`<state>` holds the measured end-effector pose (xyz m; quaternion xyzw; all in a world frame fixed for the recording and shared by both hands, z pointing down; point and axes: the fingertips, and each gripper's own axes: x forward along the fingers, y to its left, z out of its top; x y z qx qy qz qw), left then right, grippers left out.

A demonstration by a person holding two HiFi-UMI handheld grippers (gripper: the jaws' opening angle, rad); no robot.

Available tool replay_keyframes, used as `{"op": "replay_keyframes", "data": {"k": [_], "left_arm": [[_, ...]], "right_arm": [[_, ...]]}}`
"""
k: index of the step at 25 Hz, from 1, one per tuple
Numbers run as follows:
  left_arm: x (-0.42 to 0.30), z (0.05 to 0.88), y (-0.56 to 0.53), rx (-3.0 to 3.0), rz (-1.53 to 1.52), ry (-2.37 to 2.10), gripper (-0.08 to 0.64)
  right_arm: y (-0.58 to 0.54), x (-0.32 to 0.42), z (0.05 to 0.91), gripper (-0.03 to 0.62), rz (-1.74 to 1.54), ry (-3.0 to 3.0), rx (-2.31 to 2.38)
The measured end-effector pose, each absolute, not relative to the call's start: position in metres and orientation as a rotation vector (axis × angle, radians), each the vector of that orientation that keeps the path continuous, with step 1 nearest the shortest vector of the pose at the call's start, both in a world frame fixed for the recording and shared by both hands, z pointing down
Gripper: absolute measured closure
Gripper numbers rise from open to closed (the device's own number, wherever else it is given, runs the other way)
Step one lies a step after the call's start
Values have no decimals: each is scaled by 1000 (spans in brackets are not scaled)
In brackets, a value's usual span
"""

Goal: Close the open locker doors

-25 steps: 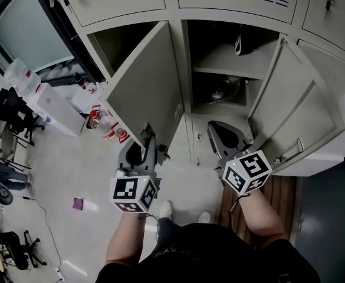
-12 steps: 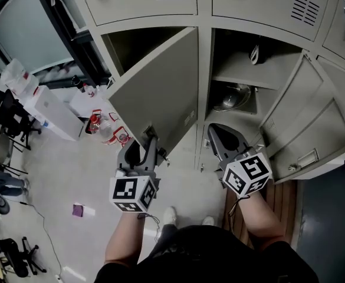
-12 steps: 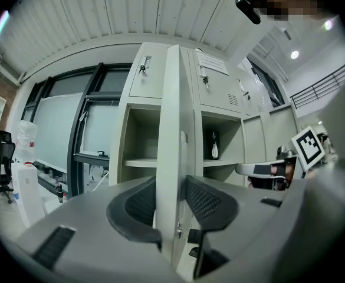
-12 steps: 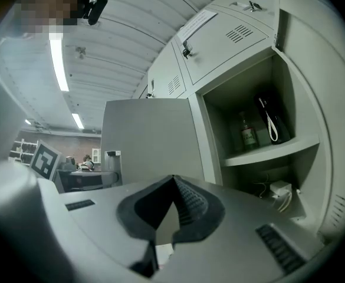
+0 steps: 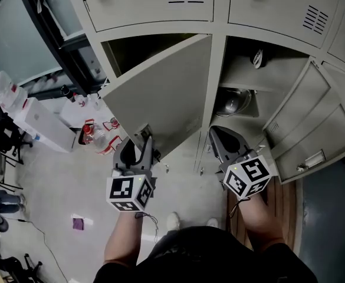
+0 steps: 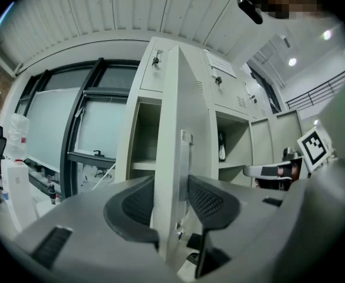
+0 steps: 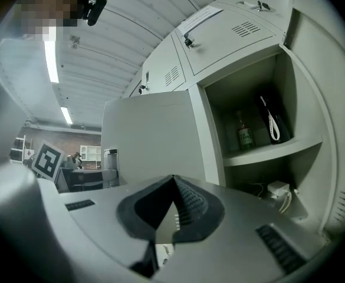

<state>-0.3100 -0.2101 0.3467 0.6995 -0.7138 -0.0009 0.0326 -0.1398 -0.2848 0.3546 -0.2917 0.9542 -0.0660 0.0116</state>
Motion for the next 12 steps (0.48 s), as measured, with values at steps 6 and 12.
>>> {"op": "replay_keyframes", "data": {"k": [6, 12], "left_arm": [[-332, 347, -224, 2182, -14, -2170, 379], [-353, 347, -239, 2187, 2, -2166, 365]], "right_arm": [[-289, -163, 354, 592, -193, 2972, -949], [-293, -181, 351, 592, -183, 2960, -978]]}}
